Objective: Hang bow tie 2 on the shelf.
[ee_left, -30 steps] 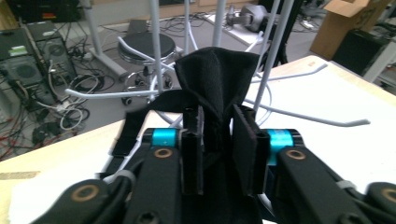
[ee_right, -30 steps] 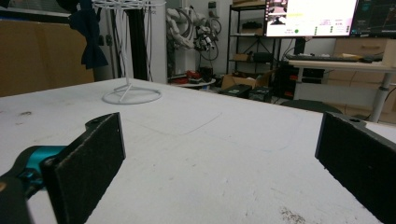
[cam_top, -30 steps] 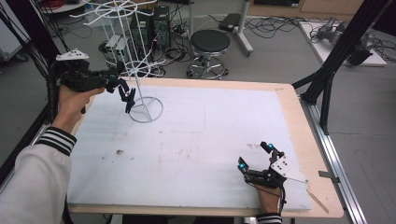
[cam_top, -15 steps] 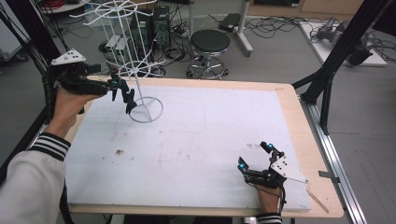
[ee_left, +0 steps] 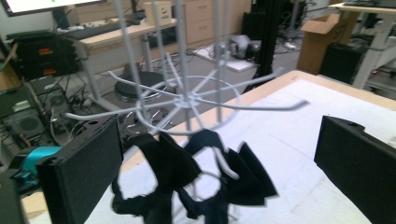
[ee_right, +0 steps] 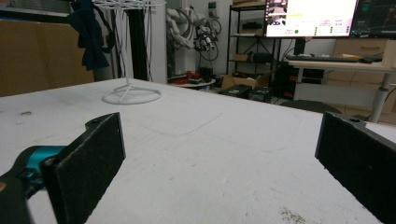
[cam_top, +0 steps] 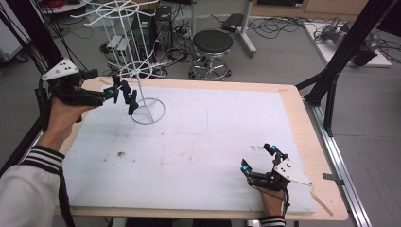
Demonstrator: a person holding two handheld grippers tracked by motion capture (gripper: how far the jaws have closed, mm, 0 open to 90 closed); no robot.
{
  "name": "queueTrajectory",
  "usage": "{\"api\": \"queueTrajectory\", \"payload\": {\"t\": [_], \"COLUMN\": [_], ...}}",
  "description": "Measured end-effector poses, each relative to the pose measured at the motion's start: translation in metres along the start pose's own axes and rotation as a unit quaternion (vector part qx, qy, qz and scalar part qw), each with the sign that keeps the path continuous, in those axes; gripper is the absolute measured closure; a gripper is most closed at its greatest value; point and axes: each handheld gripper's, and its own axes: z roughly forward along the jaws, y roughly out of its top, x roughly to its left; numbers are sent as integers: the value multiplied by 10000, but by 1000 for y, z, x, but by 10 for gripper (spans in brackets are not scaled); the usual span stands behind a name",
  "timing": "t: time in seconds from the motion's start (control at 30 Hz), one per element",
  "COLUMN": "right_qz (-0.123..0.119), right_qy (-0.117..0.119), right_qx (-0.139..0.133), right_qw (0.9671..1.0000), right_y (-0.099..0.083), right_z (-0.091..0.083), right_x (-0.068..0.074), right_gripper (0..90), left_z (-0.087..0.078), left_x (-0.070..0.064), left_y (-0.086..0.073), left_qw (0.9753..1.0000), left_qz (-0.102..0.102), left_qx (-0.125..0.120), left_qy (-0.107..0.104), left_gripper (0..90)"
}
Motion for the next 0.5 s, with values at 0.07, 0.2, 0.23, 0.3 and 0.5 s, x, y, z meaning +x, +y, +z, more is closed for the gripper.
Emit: {"api": "queueTrajectory", "payload": {"t": [0.07,0.2,0.23,0.3,0.5], "right_qz": [-9,10,0,-3,-10], "right_qy": [-8,-2,-7,-9,-30], "right_qx": [-12,-11,-12,-7,13], "right_qw": [10000,10000,10000,10000,10000], "right_y": [0,0,0,0,0], "right_z": [0,0,0,0,0], "right_x": [0,0,0,0,0], "right_gripper": [7,7,7,7,7], "left_z": [-7,-24,-28,-35,-46], "left_x": [-8,-25,-29,-38,-54], "left_y": [-7,-29,-36,-50,-90], "left_qw": [9999,9990,9986,9983,9976], "left_qz": [97,149,157,186,225], "left_qx": [-110,-427,-496,-542,-656], "left_qy": [18,-11,-36,-48,-39], "left_gripper": [17,17,17,17,17]}}
